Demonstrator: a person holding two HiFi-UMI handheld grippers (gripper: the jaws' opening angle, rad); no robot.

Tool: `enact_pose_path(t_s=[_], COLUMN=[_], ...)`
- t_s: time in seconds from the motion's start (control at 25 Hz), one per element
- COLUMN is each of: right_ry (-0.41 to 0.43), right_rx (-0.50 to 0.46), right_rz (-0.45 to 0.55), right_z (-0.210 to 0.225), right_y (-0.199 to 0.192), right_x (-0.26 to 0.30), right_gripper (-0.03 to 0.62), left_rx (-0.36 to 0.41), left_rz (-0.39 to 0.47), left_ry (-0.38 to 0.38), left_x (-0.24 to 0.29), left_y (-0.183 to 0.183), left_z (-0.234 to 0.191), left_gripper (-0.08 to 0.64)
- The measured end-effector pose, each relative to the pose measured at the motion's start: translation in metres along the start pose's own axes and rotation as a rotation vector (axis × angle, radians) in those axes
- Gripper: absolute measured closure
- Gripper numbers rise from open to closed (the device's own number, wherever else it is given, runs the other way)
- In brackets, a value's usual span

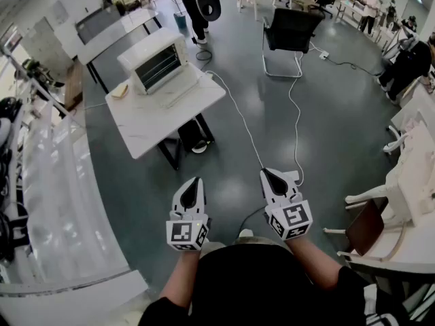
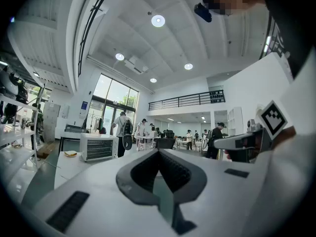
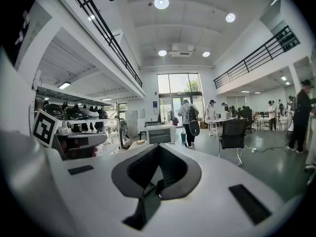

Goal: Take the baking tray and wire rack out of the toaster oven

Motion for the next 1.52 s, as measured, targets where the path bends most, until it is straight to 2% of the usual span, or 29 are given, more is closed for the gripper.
enact_pose_path(t_s=[0.2, 0.4, 0.72, 0.96, 1.2, 1.36, 1.52], right_ry=[-0.012, -0.011, 0.039, 0.052, -0.021, -0.015, 0.005], right_rx=[0.012, 0.024, 0.023, 0.025, 0.051, 0.025, 0.011], right_rz=[0.04, 0.017, -0.02, -0.043, -0.082, -0.091, -0.156], right_z=[0.022, 0.032, 0.044, 0.062, 0.093, 0.1, 0.107], right_y=[-0.001, -0.009, -0.032, -0.038, -0.051, -0.052, -0.051], right_x=[-0.012, -0.02, 0.012, 0.066, 0.148, 0.204, 0.266], right_gripper=[0.571, 0.571, 0.571, 0.571, 0.571, 0.571, 0.571], left_rx=[-0.044, -0.048, -0.063, -0.084, -0.123, -0.103, -0.151], left_rz=[0.007, -0.015, -0.037, -0.059, -0.071, -0.081, -0.08], left_ry=[-0.005, 0.016, 0.023, -0.007, -0.065, -0.055, -0.051], left_x=[0.007, 0.008, 0.039, 0.094, 0.176, 0.222, 0.27], left_y=[-0.011, -0.016, -0.042, -0.062, -0.071, -0.076, -0.076], left_z=[0.019, 0.03, 0.014, -0.013, -0.056, -0.101, -0.147], left_gripper=[0.541, 0.541, 0.541, 0.541, 0.541, 0.541, 0.541])
Point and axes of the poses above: the fingertips, and each gripper's own axes: x forward along the fingers, z to its right, y out of its top, the point moved 7 cm from there along -x, backward along the fingers, and after that the axes turned 13 degrees about z, right-handed, at the moved point
